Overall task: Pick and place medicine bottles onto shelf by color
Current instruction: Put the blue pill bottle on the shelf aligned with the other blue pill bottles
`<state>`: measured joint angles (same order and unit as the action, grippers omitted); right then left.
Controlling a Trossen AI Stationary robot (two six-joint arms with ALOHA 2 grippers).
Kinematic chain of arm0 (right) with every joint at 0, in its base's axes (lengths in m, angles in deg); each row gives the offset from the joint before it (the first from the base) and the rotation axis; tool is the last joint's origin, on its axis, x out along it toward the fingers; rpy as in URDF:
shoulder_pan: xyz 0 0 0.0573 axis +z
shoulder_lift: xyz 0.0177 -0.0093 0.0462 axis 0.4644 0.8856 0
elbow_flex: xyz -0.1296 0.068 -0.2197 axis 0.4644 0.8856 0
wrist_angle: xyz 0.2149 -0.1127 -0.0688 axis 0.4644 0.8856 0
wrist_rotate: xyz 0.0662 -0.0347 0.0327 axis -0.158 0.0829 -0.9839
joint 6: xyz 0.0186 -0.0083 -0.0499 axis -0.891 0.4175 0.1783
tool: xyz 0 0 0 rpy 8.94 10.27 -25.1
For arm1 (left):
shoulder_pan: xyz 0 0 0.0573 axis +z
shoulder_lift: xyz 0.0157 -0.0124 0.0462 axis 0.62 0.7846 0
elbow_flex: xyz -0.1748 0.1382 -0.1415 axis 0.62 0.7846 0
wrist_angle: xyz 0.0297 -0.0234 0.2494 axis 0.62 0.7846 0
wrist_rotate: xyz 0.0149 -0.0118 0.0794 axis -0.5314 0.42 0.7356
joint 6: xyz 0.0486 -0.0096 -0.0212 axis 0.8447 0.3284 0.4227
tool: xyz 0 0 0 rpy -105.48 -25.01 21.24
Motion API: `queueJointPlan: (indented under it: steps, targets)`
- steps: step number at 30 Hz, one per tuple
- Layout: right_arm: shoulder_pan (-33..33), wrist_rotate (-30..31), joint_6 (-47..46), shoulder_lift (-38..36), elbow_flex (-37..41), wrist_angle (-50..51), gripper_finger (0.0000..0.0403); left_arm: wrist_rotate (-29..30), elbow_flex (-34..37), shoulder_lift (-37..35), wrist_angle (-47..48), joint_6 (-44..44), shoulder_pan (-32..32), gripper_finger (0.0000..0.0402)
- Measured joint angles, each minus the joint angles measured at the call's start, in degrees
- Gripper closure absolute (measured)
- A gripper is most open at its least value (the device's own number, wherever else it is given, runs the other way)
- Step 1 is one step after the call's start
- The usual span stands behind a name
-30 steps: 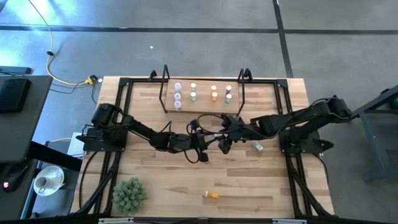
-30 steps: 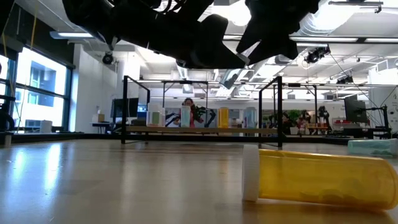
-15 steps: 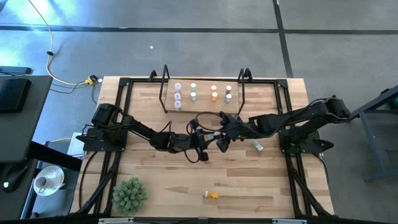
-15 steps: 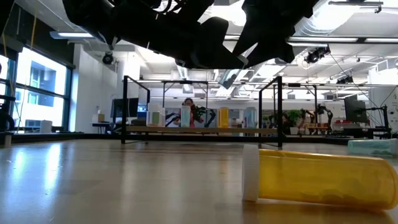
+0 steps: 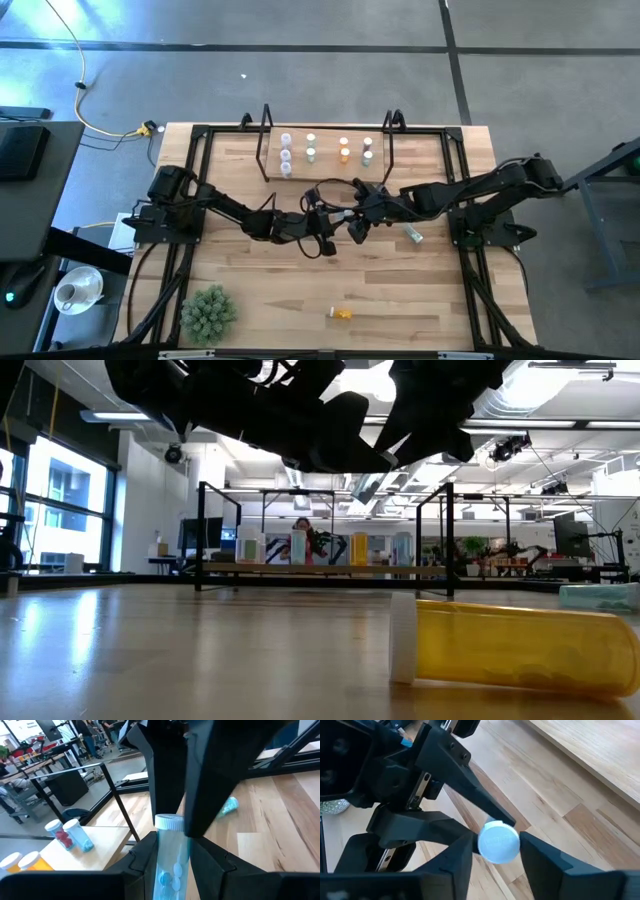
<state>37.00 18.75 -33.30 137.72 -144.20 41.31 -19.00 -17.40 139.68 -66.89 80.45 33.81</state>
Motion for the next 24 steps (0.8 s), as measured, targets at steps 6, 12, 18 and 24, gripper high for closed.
queueJointPlan:
  steps: [6,12,18,24]
  targets:
    - [-0.31,-0.17,0.02,0.0,0.0,0.01,0.03,0.0,0.0,0.0,0.07,0.0,-0.02,0.0309]
    - [-0.35,-0.15,0.05,0.0,0.01,0.01,0.0299,0.0,0.0,0.0,0.07,0.0,0.0,0.0309]
    - [-0.35,-0.15,0.09,0.0,0.0,0.0,0.0296,-0.02,0.0,0.0,0.07,0.0,0.0,0.0306]
    - [-0.35,-0.15,0.65,0.0,0.0,-0.03,0.0296,-0.26,-0.01,0.0,0.6,0.0,-0.07,0.0259]
